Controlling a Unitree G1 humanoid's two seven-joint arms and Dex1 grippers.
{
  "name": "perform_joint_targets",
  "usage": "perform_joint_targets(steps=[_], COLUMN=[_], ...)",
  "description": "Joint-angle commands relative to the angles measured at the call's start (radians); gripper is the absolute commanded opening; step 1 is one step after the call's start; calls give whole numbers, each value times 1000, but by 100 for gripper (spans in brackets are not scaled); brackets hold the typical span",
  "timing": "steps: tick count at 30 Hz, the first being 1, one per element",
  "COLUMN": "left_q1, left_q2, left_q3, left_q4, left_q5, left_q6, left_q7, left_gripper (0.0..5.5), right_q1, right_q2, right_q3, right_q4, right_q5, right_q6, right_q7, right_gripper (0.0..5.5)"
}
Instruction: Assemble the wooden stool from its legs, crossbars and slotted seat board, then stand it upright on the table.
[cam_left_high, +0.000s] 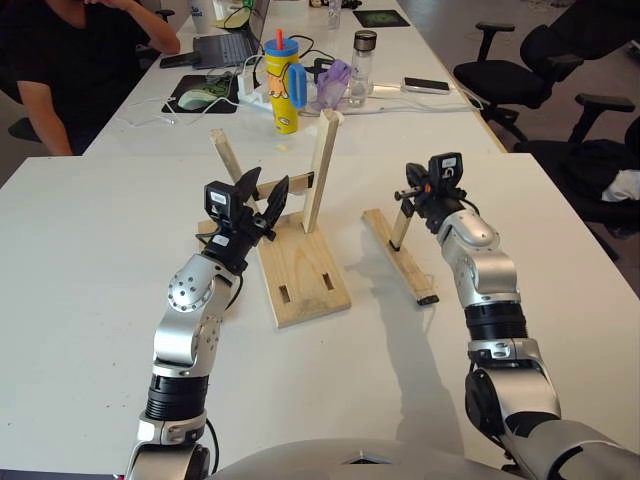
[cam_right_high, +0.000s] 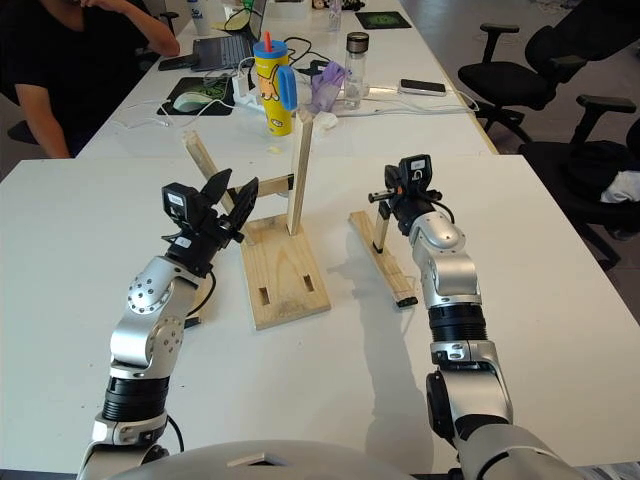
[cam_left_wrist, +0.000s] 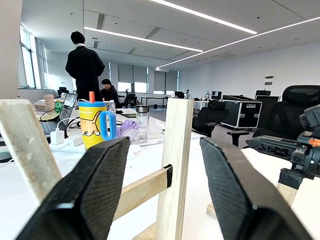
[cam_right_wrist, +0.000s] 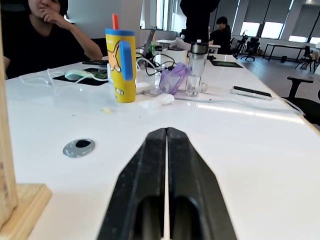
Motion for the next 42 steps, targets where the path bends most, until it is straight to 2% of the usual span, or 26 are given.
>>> perform_joint_targets(steps=[1, 6, 7, 10, 11, 13, 18, 22, 26, 28, 31, 35, 39, 42], left_q1=[-9, -7, -7, -13, -18, -19, -10, -8, 12, 18, 13, 28, 52, 55], left_q2=[1, 0, 0, 0, 0, 1, -3, -7, -4, -5, 1, 9, 3, -2], left_q3=[-3, -4, -5, -2, 1, 6, -2, -10, -1, 1, -2, -13, -15, -18], left_q4=[16, 18, 17, 18, 20, 20, 12, 17, 12, 6, 5, -16, -22, -20], left_q5=[9, 9, 8, 5, 3, 0, 5, 9, 13, 18, 38, 54, 57, 64], left_q6=[-7, -12, -12, -12, -11, -9, -10, -14, -20, -21, -9, -1, 6, 6], left_q7=[-7, -7, -9, -9, -10, -11, -10, -11, -3, 7, 26, 32, 36, 42], left_gripper=[259, 259, 259, 259, 259, 259, 259, 259, 259, 259, 259, 259, 259, 259], right_q1=[-68, -50, -6, 174, 219, 223, 65, 36, 78, 169, 423, 666, 700, 653], right_q2=[-13, 17, 31, 47, 58, 66, 48, -1, -51, -84, -134, -192, -183, -195], right_q3=[-12, 30, 47, 131, 121, 106, 74, 46, 112, 160, 205, 180, 79, 53], right_q4=[-64, -169, -171, -26, 8, 20, -48, -215, -515, -659, -794, -838, -767, -712], right_q5=[-16, -23, -26, -91, -89, -76, -59, -56, -62, -15, 50, 63, 67, 50], right_q6=[-83, -105, -68, 205, 236, 224, 58, -53, 42, 142, 269, 352, 440, 475], right_q7=[4, 25, 18, -36, -51, -47, -13, 22, 81, 136, 191, 213, 150, 124], right_gripper=[1, 1, 1, 1, 1, 1, 1, 1, 1, 26, 70, 131, 195, 235])
